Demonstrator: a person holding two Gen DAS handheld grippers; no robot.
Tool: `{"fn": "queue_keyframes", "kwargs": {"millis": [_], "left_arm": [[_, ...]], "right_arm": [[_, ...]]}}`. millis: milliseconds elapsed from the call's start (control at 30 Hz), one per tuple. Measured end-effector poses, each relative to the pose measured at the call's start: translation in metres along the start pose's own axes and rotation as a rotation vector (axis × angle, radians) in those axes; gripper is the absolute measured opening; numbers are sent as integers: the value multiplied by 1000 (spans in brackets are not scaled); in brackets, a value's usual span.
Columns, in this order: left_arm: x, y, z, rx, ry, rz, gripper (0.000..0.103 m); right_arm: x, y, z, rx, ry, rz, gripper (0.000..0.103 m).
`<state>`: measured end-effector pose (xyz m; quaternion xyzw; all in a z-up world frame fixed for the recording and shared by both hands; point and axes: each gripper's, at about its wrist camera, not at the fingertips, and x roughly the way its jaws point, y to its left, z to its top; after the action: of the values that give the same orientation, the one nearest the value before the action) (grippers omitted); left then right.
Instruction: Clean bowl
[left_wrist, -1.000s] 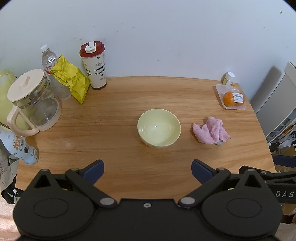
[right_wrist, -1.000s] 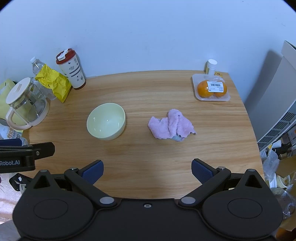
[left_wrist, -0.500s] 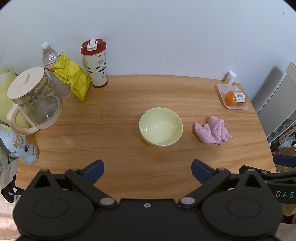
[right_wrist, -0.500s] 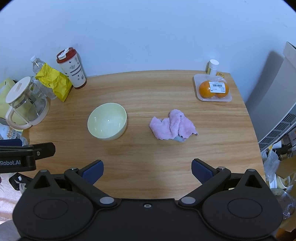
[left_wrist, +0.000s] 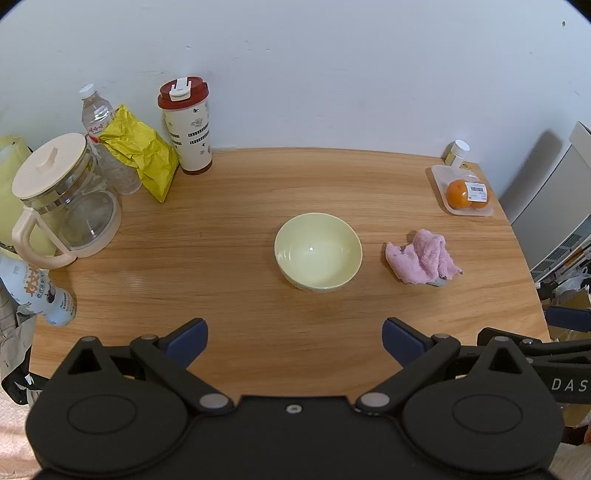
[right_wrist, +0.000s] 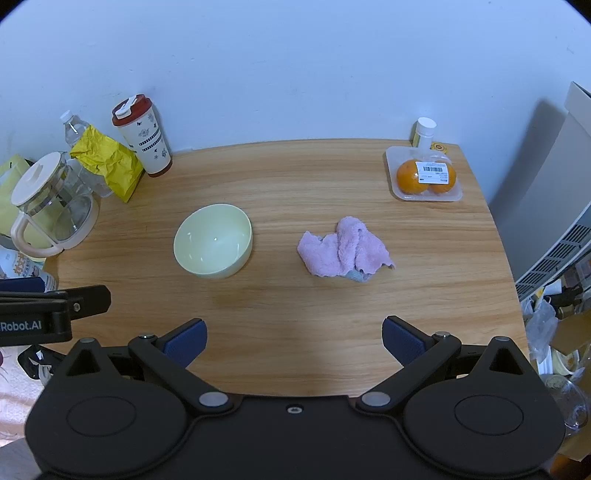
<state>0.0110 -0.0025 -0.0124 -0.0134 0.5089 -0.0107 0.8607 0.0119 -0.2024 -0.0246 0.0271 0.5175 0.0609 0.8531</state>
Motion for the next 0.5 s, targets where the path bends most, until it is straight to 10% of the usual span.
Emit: {"fn": "queue_keyframes", "kwargs": {"millis": [500], "left_arm": [[2,4,4,1,7,-2,102]], "right_arm": [[1,-4,-1,-6,1,0,103]]}}
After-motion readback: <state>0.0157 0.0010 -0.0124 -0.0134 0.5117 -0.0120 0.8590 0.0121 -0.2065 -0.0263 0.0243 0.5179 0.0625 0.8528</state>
